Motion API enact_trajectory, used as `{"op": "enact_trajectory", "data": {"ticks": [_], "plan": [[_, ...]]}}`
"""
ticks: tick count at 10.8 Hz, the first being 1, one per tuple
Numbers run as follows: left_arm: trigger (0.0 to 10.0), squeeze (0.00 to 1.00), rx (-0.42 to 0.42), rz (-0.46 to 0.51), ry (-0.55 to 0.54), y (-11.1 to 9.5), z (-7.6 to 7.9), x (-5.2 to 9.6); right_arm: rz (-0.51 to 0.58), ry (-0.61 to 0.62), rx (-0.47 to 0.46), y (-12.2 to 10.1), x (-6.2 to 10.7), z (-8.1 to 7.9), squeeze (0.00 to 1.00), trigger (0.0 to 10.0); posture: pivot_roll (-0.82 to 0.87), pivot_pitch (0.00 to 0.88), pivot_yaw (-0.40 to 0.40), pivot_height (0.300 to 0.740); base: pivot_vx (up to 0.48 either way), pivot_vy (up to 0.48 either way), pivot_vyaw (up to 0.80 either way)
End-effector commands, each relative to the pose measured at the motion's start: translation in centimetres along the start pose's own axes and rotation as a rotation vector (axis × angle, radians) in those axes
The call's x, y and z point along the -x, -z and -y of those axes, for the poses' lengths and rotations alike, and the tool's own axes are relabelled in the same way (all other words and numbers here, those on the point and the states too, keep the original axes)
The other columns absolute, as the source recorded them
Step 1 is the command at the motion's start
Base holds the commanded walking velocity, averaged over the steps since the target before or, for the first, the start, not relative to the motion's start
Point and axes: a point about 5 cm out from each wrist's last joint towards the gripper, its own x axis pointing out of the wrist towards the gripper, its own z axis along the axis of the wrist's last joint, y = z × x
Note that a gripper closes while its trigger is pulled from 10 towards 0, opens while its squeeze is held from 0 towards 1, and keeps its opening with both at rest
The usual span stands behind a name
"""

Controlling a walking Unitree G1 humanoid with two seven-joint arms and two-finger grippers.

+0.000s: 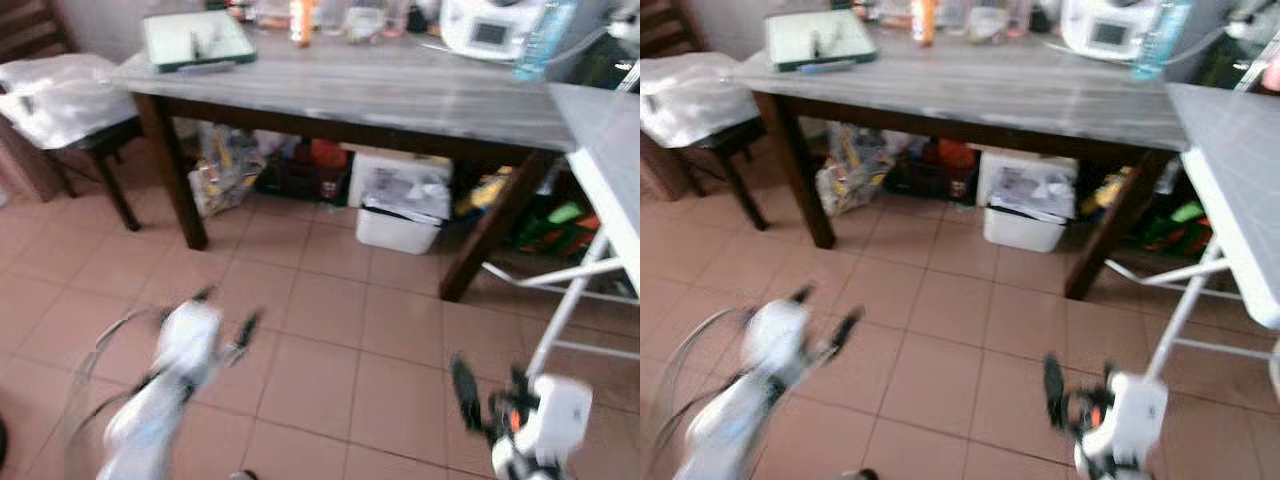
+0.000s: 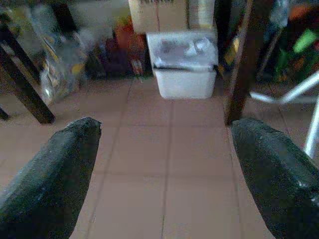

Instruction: Setting the table

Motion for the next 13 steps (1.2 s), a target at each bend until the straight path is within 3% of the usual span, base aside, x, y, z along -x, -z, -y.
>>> {"op": "enact_trajectory", "data": {"ticks": [1, 2, 3, 5, 6, 7, 8, 10, 11, 12, 13], "plan": [[10.0, 0.00, -0.001, -0.008, 0.003, 0.5, 0.1, 1.3, -0.005, 0.000, 0.011, -0.5, 0.4, 0.0, 0.00, 10.0, 0.12, 0.092, -0.057, 0.740, 0.000, 0.000, 0.00], [10.0, 0.00, -0.001, -0.028, 0.029, 1.5, 1.0, 3.1, -0.023, -0.005, 0.035, -0.8, 0.8, 0.2, 0.00, 10.0, 0.11, 0.094, -0.055, 0.740, 0.000, 0.000, 0.00], [10.0, 0.00, -0.029, -0.029, 0.041, 1.7, 1.4, 3.8, -0.028, -0.011, 0.028, -1.2, 0.8, 0.5, 0.00, 10.0, 0.11, 0.095, -0.052, 0.740, 0.000, 0.000, 0.00], [10.0, 0.00, -0.049, -0.003, 0.060, 1.1, 2.4, 4.1, -0.034, -0.008, 0.128, -1.2, 0.5, 0.1, 0.00, 10.0, 0.10, 0.097, -0.043, 0.740, 0.000, 0.000, 0.00], [10.0, 0.00, -0.059, 0.018, 0.056, 0.7, 2.9, 4.1, -0.003, 0.007, 0.130, -1.8, 0.0, -0.2, 0.00, 10.0, 0.10, 0.098, -0.044, 0.740, 0.000, 0.000, 0.00], [10.0, 0.00, -0.058, 0.036, 0.054, 0.3, 3.2, 3.9, 0.031, 0.045, 0.178, -2.6, -0.4, 0.0, 0.00, 10.0, 0.10, 0.097, -0.044, 0.740, 0.000, 0.000, 0.00], [10.0, 0.00, -0.060, 0.091, 0.048, -0.8, 4.1, 3.5, 0.133, 0.096, 0.266, -4.0, -0.8, 0.0, 0.00, 10.0, 0.10, 0.090, -0.046, 0.740, 0.000, 0.000, 0.00], [10.0, 0.00, -0.054, 0.109, 0.043, -1.3, 4.6, 3.4, 0.168, 0.113, 0.256, -4.4, -0.4, -0.1, 0.00, 10.0, 0.10, 0.075, -0.044, 0.740, 0.000, 0.000, 0.00], [10.0, 0.00, -0.039, 0.092, 0.025, -2.0, 2.9, 1.1, 0.172, 0.140, 0.246, -4.3, -0.4, 0.0, 0.00, 10.0, 0.09, 0.073, -0.041, 0.740, 0.000, 0.000, 0.00], [10.0, 0.00, -0.022, 0.083, 0.012, -1.9, 2.9, 0.9, 0.168, 0.145, 0.247, -4.1, -0.4, 0.1, 0.00, 10.0, 0.08, 0.071, -0.041, 0.740, 0.000, 0.000, 0.00], [10.0, 0.00, 0.017, 0.039, -0.015, -1.7, 1.5, -1.0, 0.174, 0.162, 0.248, -4.0, -0.6, 0.4, 0.00, 10.0, 0.08, 0.072, -0.039, 0.740, 0.000, 0.000, 0.00]]}}
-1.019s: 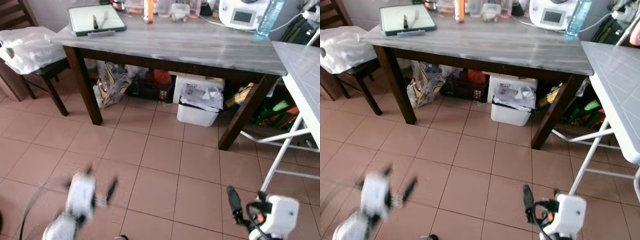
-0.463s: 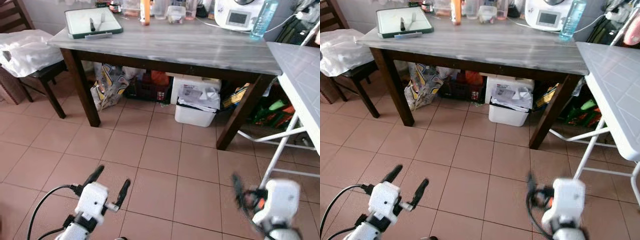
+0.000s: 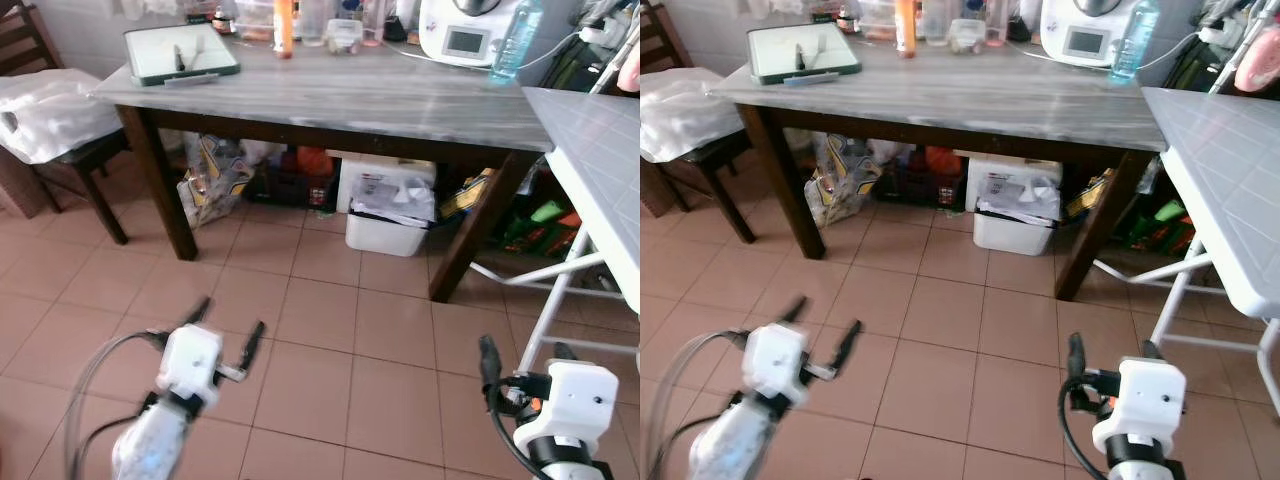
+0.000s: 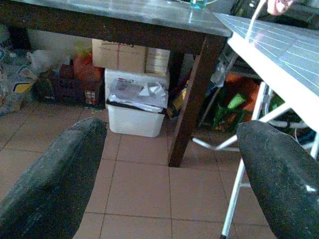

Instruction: Setting the table

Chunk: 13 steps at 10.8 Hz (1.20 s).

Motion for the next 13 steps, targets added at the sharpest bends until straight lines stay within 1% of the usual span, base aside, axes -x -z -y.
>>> {"op": "enact_trajectory", "data": {"ticks": [1, 3, 5, 8, 10, 13], "plan": [[10.0, 0.00, 0.002, -0.008, -0.026, -0.4, -1.5, -0.8, -0.001, 0.031, -0.002, 0.1, 0.1, 0.4, 0.00, 10.0, 0.08, 0.077, -0.038, 0.740, 0.000, 0.000, 0.00], [10.0, 0.00, 0.002, -0.008, -0.018, -0.6, -1.6, -1.1, -0.002, 0.027, -0.006, 0.0, 0.4, 0.0, 0.00, 10.0, 0.08, 0.087, -0.037, 0.740, 0.000, 0.000, 0.00], [10.0, 0.00, 0.000, -0.010, -0.007, -0.7, -1.7, -1.5, -0.007, 0.042, -0.020, 0.1, 0.2, 0.1, 0.00, 10.0, 0.08, 0.103, -0.037, 0.740, 0.000, -0.255, 0.00], [10.0, 0.00, -0.004, -0.008, -0.013, -0.9, -1.8, -1.5, 0.001, 0.026, -0.032, -0.1, -0.3, -0.4, 0.00, 10.0, 0.10, 0.111, -0.037, 0.740, 0.000, -0.339, 0.00], [10.0, 0.00, -0.010, 0.005, -0.019, -1.5, -1.9, -1.5, 0.009, 0.014, -0.040, -0.3, -0.6, -0.9, 0.00, 10.0, 0.11, 0.108, -0.034, 0.740, 0.000, -0.366, 0.00], [10.0, 0.00, -0.017, 0.013, -0.011, -2.1, -1.6, -2.0, 0.017, 0.006, -0.049, -0.5, -0.7, -1.1, 0.00, 10.0, 0.10, 0.107, -0.033, 0.740, 0.000, -0.375, 0.00]]}}
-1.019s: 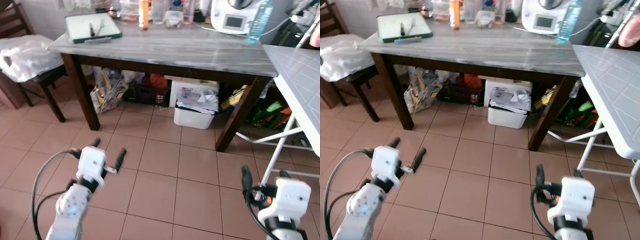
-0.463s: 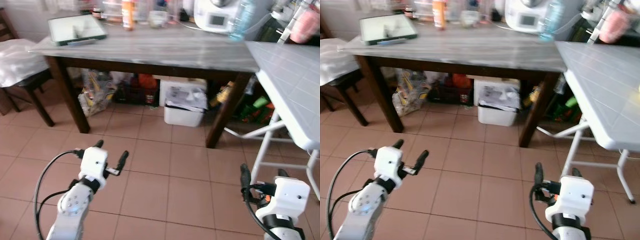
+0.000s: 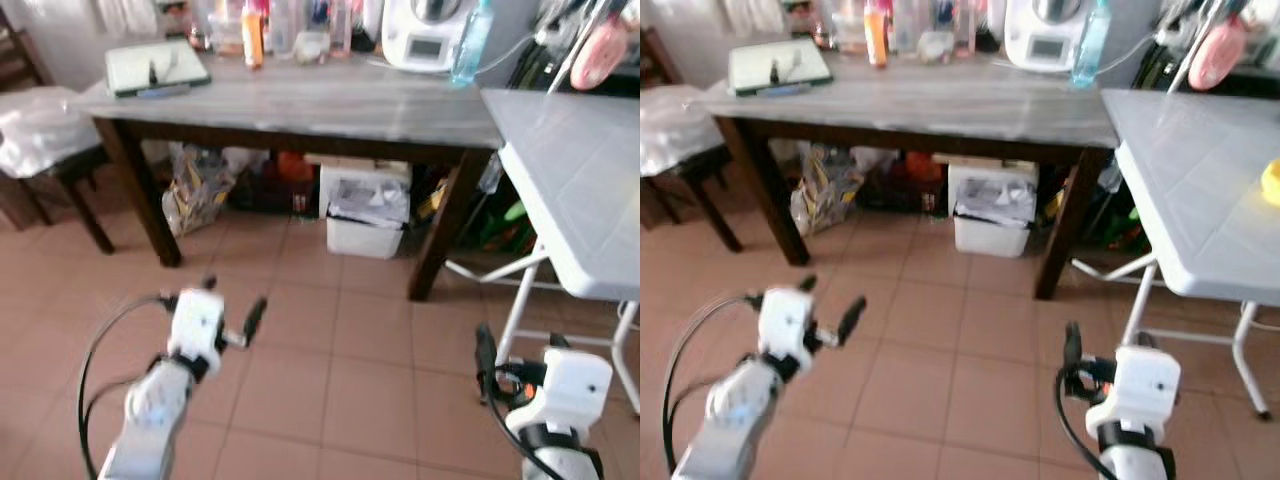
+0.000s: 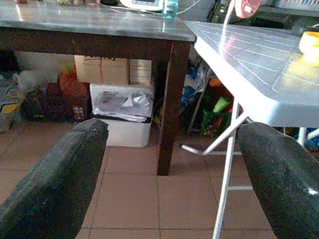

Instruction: Setting the table

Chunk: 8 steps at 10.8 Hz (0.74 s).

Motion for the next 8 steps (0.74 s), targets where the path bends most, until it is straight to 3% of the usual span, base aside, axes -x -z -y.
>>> {"op": "enact_trajectory", "data": {"ticks": [1, 3, 6, 8], "plan": [[10.0, 0.00, -0.006, -0.022, -0.019, 0.1, -0.3, 0.2, 0.011, 0.001, -0.001, -0.4, -0.1, -0.1, 0.00, 10.0, 0.10, 0.107, -0.033, 0.740, 0.000, -0.394, 0.00], [10.0, 0.00, 0.000, -0.014, -0.027, -0.3, 0.0, -0.5, 0.045, -0.010, 0.019, -1.1, -0.4, -0.3, 0.00, 10.0, 0.10, 0.108, -0.029, 0.740, 0.000, -0.353, 0.00], [10.0, 0.00, 0.001, -0.010, -0.023, -0.4, 0.2, -1.0, 0.047, -0.010, 0.015, -1.1, -0.3, -0.4, 0.00, 10.0, 0.10, 0.111, -0.026, 0.740, 0.000, 0.000, 0.15], [10.0, 0.00, 0.006, -0.018, -0.020, -0.3, 0.2, -1.1, 0.044, -0.008, 0.014, -1.1, -0.3, -0.4, 0.00, 10.0, 0.09, 0.114, -0.024, 0.740, 0.000, -0.384, 0.24]]}}
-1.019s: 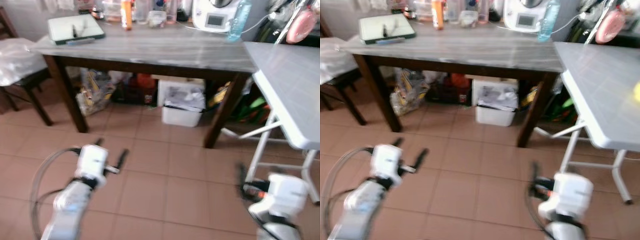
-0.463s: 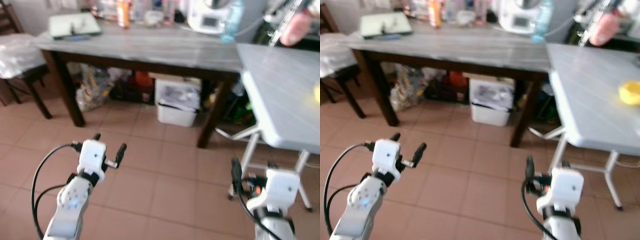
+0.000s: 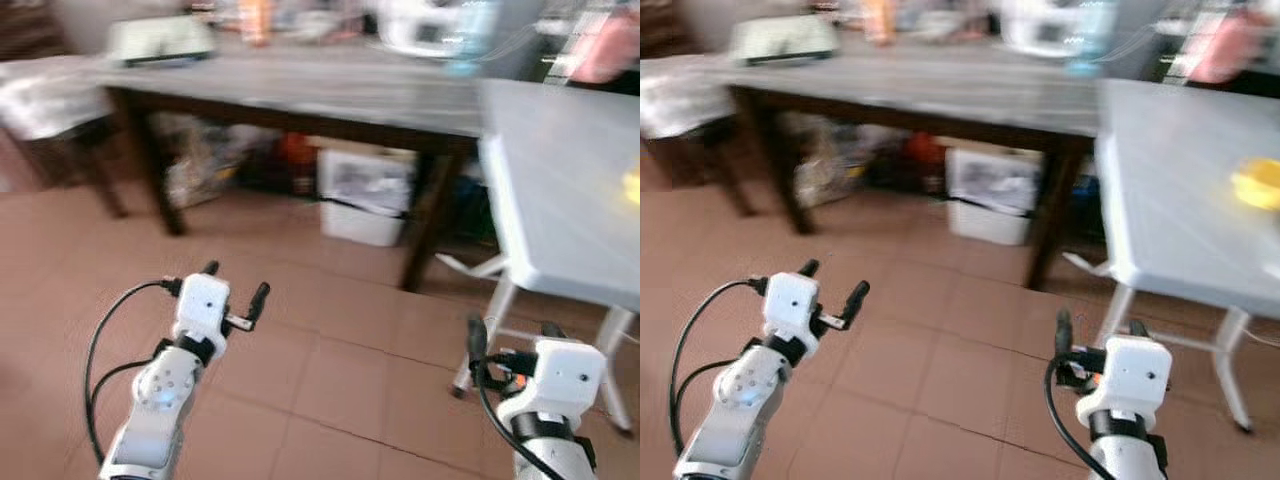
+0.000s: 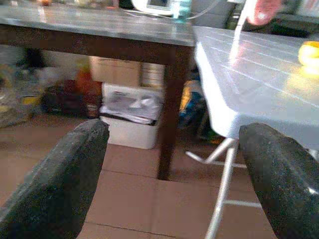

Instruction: Setting the table

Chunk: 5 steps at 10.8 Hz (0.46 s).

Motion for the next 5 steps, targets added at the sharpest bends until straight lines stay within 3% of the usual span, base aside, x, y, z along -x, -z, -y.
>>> {"op": "enact_trajectory", "data": {"ticks": [1, 5], "plan": [[10.0, 0.00, 0.009, -0.016, 0.009, 0.26, 0.40, -0.22, 0.001, 0.021, 0.010, -0.16, 0.15, 0.43, 0.00, 10.0, 0.08, 0.114, -0.022, 0.740, 0.000, -0.480, 0.00], [10.0, 0.00, 0.007, -0.018, 0.032, 0.38, 0.70, -0.60, 0.006, 0.028, 0.013, -0.24, 0.24, 0.32, 0.00, 10.0, 0.07, 0.107, -0.014, 0.740, 0.000, -0.480, 0.00]]}}
